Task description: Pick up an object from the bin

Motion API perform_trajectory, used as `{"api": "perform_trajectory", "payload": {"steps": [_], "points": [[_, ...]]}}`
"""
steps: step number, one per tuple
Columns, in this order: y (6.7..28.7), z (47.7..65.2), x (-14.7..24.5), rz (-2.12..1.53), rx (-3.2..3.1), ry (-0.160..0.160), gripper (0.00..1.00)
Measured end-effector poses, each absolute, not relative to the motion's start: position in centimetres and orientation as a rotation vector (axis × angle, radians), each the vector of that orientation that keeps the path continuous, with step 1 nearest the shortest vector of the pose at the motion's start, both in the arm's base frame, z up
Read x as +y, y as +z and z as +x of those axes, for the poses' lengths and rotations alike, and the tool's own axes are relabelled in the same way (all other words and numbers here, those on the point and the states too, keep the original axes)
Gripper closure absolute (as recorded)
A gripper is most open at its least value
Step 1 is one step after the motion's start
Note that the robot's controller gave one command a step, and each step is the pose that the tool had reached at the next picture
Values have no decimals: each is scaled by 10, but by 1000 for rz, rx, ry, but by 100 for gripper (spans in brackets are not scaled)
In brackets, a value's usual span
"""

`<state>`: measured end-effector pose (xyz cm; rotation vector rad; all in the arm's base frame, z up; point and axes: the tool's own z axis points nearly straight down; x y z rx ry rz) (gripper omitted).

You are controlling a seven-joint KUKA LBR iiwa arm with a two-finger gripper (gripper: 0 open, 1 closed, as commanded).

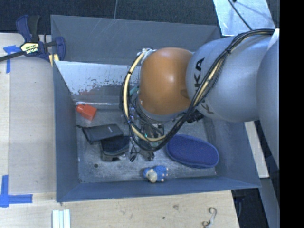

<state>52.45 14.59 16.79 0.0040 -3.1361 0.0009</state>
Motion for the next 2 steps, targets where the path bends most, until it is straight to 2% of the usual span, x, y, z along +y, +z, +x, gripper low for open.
{"api": "perform_trajectory", "payload": {"steps": [1, 2], "points": [[86, 540, 157, 92, -3132, 2, 0], [84, 540, 156, 91, -3130, 2, 100]]}}
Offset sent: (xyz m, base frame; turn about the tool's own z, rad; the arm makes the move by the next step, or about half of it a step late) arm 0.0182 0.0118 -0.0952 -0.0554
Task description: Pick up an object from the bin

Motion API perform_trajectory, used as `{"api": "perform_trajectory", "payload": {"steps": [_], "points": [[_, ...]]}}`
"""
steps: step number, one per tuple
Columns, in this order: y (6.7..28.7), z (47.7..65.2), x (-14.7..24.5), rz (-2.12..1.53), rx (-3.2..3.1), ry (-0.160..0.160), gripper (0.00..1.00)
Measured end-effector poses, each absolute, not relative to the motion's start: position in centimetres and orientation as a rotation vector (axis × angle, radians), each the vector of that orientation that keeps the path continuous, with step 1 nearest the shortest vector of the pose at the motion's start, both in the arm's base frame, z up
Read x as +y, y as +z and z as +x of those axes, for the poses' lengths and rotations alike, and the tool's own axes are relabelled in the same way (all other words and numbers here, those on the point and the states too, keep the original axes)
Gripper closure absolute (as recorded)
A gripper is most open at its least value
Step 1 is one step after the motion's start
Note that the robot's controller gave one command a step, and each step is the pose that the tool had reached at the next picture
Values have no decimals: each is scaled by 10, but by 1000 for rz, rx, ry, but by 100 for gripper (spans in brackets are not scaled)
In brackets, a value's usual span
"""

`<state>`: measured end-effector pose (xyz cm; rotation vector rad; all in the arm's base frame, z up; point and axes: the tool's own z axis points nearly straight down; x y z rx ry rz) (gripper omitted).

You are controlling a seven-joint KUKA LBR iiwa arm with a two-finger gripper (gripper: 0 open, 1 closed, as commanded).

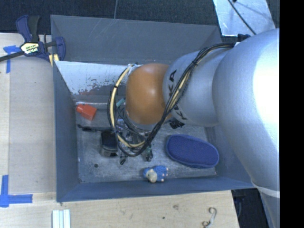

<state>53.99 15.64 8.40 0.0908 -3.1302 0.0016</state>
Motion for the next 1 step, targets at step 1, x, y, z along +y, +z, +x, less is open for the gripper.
{"api": "perform_trajectory", "payload": {"steps": [1], "points": [[206, 543, 154, 106, -3151, -3, 100]]}}
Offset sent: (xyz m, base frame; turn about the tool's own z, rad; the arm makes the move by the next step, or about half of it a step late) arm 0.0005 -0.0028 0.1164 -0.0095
